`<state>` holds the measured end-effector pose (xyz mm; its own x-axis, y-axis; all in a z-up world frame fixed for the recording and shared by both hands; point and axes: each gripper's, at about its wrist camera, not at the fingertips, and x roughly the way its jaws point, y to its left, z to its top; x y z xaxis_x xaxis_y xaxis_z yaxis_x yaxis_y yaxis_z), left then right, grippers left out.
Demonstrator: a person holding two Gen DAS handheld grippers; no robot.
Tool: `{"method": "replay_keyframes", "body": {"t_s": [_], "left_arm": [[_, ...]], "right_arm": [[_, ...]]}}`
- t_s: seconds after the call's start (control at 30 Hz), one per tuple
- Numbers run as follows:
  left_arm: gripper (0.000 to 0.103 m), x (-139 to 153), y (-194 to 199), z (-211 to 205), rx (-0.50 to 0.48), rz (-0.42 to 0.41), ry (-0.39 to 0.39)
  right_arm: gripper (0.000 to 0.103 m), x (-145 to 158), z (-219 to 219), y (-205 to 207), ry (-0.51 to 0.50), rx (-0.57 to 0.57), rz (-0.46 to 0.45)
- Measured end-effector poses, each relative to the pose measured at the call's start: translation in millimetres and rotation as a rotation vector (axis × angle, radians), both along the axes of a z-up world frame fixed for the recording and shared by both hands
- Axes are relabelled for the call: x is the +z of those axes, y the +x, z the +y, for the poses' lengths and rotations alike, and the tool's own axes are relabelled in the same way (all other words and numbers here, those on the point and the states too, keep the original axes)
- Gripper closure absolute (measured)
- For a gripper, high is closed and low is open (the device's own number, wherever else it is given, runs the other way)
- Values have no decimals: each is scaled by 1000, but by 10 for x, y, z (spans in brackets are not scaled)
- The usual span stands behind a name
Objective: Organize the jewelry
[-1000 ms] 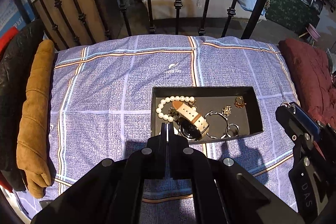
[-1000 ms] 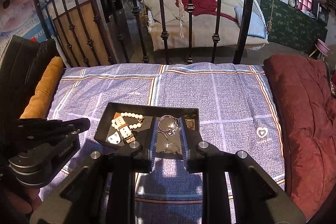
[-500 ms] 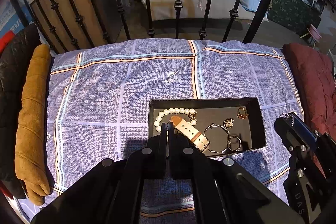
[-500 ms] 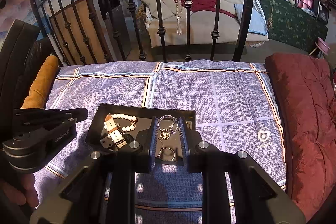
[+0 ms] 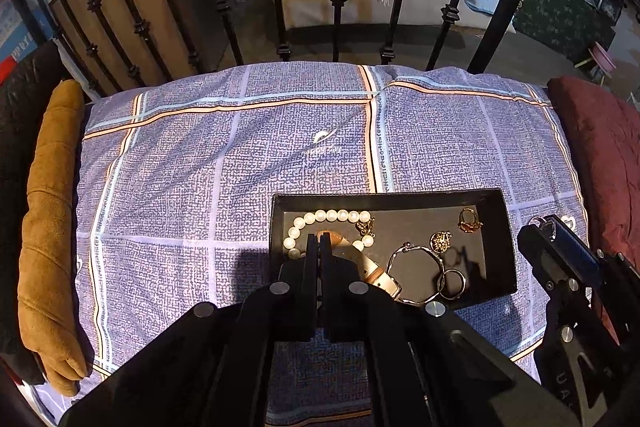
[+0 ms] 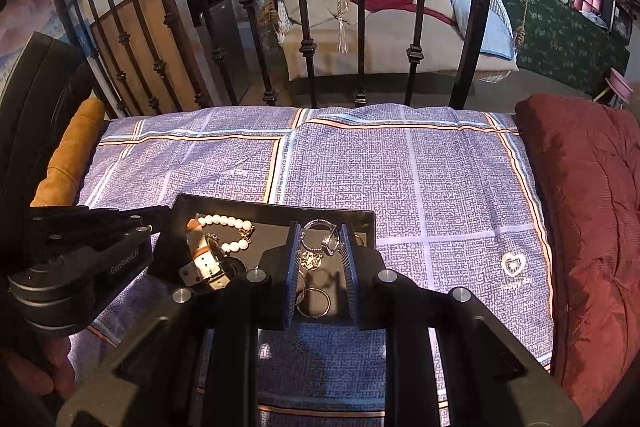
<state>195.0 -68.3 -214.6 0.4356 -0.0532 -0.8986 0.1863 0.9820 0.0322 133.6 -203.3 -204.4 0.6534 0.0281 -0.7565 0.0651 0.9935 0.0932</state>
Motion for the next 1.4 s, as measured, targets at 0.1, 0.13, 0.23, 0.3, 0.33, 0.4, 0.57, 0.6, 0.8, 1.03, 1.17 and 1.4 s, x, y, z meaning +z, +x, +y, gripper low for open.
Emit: {"method": "replay_keyframes", "body": {"t_s": [0.1, 0.13, 0.23, 0.3, 0.33, 0.4, 0.57, 0.6, 0.8, 1.03, 1.17, 1.4], "left_arm": [[102, -23, 24, -13, -1, 4, 3], [102, -29, 29, -13, 0, 5, 3], [102, -46, 46, -21, 1, 7, 6], [102, -59, 61, -27, 3, 10, 8], [102, -65, 65, -27, 3, 10, 8], [102, -73, 70, -23, 3, 14, 8], [99, -85, 81, -10, 6, 16, 9], [82, -90, 86, -2, 12, 20, 12], [25, -11, 64, 79, 43, -44, 52], [13, 31, 45, 146, 36, -28, 43], [7, 84, -2, 182, 38, -28, 54], [7, 186, -90, 241, 48, -20, 44]], "right_arm": [[82, -28, -15, 30, 2, 0, 7], [82, -35, -20, 41, 2, 0, 9], [82, -56, -24, 65, 3, 4, 13], [82, -70, -19, 77, 2, 7, 18], [82, -77, -19, 83, 3, 7, 20], [82, -80, -10, 87, 5, 10, 23], [82, -108, 9, 111, 8, 17, 39], [81, -125, 17, 125, 12, 22, 52], [34, -131, 40, 122, -19, 13, 63], [34, -90, 44, 64, -34, -1, 68], [34, -49, 38, 11, -41, -21, 72], [34, 33, 58, -81, -53, -51, 65]]}}
